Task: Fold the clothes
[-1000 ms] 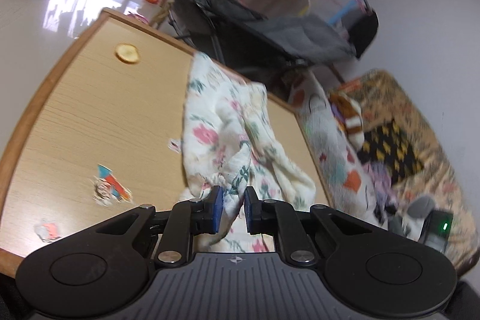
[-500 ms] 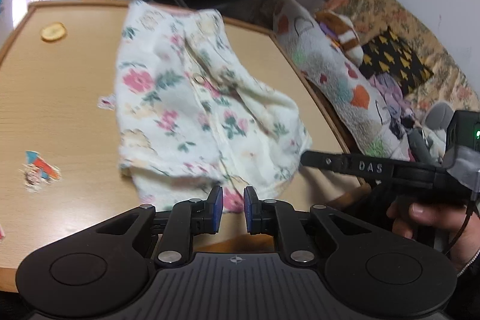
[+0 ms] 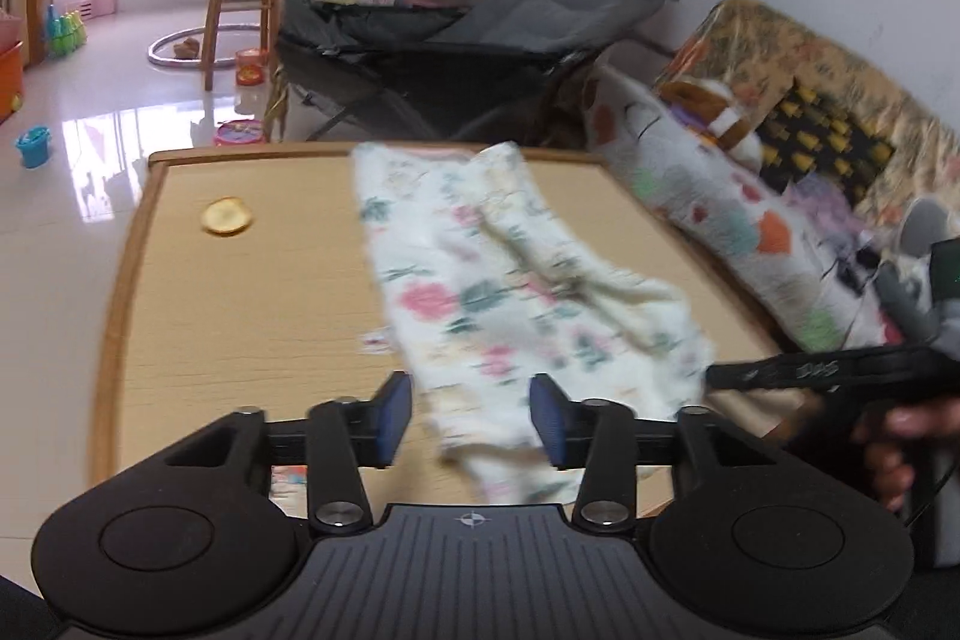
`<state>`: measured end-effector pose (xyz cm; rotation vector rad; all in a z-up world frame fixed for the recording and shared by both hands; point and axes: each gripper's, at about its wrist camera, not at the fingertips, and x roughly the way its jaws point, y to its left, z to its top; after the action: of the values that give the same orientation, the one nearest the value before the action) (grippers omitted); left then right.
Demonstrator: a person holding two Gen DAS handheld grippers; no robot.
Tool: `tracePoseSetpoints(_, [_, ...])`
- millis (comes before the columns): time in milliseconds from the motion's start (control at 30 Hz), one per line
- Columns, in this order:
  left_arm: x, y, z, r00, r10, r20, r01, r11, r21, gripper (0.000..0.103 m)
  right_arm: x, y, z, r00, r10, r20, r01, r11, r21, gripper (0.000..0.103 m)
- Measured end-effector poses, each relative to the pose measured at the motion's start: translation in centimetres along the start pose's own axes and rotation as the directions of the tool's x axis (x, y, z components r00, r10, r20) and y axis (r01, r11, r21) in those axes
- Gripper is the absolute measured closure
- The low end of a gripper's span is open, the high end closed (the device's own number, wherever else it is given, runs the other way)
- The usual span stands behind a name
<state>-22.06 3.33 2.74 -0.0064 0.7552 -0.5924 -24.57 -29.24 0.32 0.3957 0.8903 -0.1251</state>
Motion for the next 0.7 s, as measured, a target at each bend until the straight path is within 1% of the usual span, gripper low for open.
tracePoseSetpoints(67, [0.5,0.6,0.2,0.998,-0.026,-0.058,0.028,0.999,0.025,0.055,-0.1,0.0,0.0,1.000,-0.001,0.000,0.001,1.000,0.004,0.070])
tracePoseSetpoints(100, [0.7,0.6,0.3,0.996,-0.035,-0.086,0.039,0.998,0.050,0.055,-0.1,0.0,0.0,1.000,-0.002,-0.001,0.002,1.000,0.007,0.069])
tracePoseSetpoints(167, [1.3,0.5,0.3,0.992,-0.034,-0.118,0.047,0.992,0.114,0.055,-0.1,-0.1,0.0,1.000,-0.006,-0.003,0.006,1.000,0.013,0.070])
tracePoseSetpoints(200, [1.6,0.4,0.3,0.991,-0.031,-0.132,0.051,0.988,0.145,0.055,-0.1,-0.1,0.1,1.000,-0.008,-0.004,0.008,1.000,0.016,0.070])
tracePoseSetpoints(233, [1.9,0.2,0.3,0.990,-0.028,-0.140,0.052,0.984,0.168,0.059,-0.1,-0.1,0.1,1.000,-0.011,-0.005,0.011,1.000,0.018,0.069])
tracePoseSetpoints(333, [2.9,0.0,0.3,0.987,0.023,-0.161,0.015,0.973,0.230,0.059,-0.2,-0.2,0.1,1.000,-0.017,-0.004,0.017,1.000,0.023,0.069])
tracePoseSetpoints(367, [3.2,0.0,0.3,0.985,0.033,-0.169,0.009,0.970,0.244,0.067,-0.1,-0.2,0.1,1.000,-0.020,-0.007,0.020,1.000,0.022,0.069])
tracePoseSetpoints(433, [3.5,0.1,0.2,0.982,0.033,-0.186,0.014,0.969,0.246,0.076,-0.1,-0.1,0.0,1.000,-0.023,-0.007,0.023,1.000,0.016,0.069])
tracePoseSetpoints(500, [3.4,0.2,0.2,0.983,0.019,-0.183,0.027,0.969,0.244,0.081,-0.1,0.0,0.0,1.000,-0.024,-0.008,0.024,1.000,0.014,0.070])
tracePoseSetpoints(533, [3.4,0.2,0.2,0.983,0.014,-0.181,0.032,0.969,0.247,0.086,-0.1,0.0,0.1,1.000,-0.024,-0.008,0.024,1.000,0.013,0.069])
tracePoseSetpoints(567, [3.4,0.1,0.2,0.985,0.013,-0.173,0.032,0.967,0.255,0.089,0.0,0.0,0.1,1.000,-0.024,-0.008,0.024,1.000,0.013,0.069])
tracePoseSetpoints(700, [3.5,-0.6,0.0,0.987,-0.007,-0.160,0.053,0.957,0.284,0.090,-0.1,0.1,0.0,1.000,-0.024,-0.008,0.024,1.000,0.002,0.069])
